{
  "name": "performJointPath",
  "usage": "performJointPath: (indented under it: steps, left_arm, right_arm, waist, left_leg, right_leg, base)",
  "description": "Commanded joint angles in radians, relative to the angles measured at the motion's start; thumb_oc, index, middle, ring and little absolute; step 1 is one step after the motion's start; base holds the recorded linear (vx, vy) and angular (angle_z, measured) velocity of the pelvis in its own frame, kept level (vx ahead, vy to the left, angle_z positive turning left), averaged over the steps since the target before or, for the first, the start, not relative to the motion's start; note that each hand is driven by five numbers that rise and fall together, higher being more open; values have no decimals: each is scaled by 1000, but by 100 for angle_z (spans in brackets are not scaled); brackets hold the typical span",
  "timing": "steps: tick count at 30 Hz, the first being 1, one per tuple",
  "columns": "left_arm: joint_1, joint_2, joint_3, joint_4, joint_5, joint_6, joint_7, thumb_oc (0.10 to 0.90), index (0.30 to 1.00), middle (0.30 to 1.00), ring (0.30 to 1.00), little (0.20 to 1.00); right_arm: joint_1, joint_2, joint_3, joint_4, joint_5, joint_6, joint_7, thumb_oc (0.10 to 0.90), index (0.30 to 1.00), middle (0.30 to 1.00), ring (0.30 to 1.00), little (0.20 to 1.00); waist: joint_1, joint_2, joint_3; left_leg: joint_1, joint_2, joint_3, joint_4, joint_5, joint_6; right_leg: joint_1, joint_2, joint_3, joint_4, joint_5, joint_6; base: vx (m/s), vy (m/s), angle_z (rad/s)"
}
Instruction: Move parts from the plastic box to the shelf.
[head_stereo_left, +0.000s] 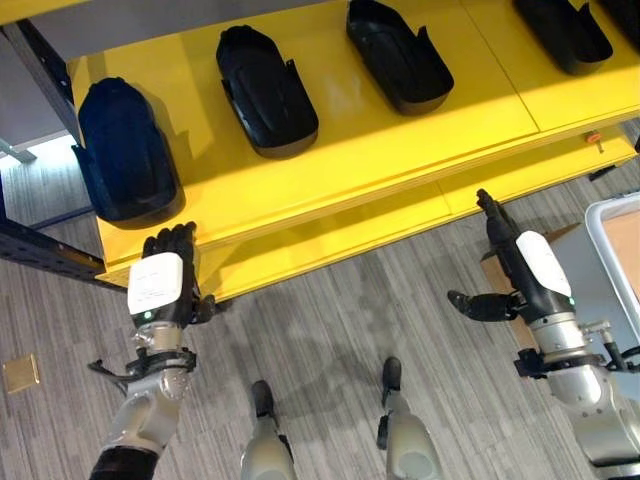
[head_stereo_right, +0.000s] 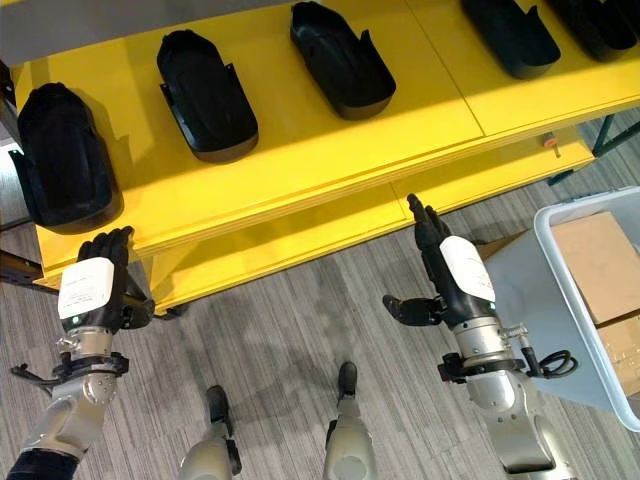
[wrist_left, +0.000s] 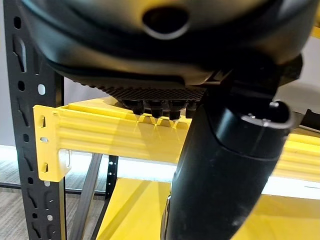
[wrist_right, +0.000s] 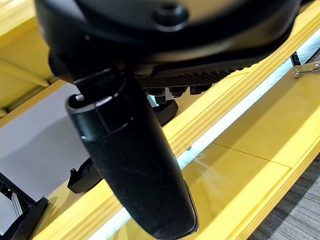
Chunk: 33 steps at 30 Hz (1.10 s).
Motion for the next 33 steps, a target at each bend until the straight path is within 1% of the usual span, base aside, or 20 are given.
performJointPath:
  steps: [1, 18, 33]
  left_arm:
    - [-59, 70, 114, 17, -4, 14, 63, 900, 1000, 1000, 1000, 1000]
    - [-80, 80, 110, 78, -29, 27, 67, 900, 1000, 1000, 1000, 1000]
    - [-90, 98, 139, 106, -49, 46, 74, 900, 1000, 1000, 1000, 1000]
  right_arm:
    - [-91, -28, -44, -84, 15, -52, -58, 900, 1000, 1000, 1000, 1000]
    - [-92, -38, -57, -94, 21, -55, -58, 900, 1000, 1000, 1000, 1000]
    - [-100, -44, -56, -99, 25, -55, -53, 900, 1000, 1000, 1000, 1000]
  waist:
    - [-2, -33, -8]
    - [-9, -41, 12]
    - [-9, -51, 21]
  left_leg:
    - [-47, -38, -34, 130, -90, 66]
    - [-78, -41, -32, 159, -96, 68]
    - [-103, -41, -34, 180, -103, 69]
  right_leg:
    - [-12, 22, -7, 138, -83, -26]
    - [-37, 17, 4, 148, -78, -26]
    - [-53, 12, 13, 155, -75, -27]
  base:
    - [0, 0, 0]
    - [0, 0, 0]
    - [0, 0, 0]
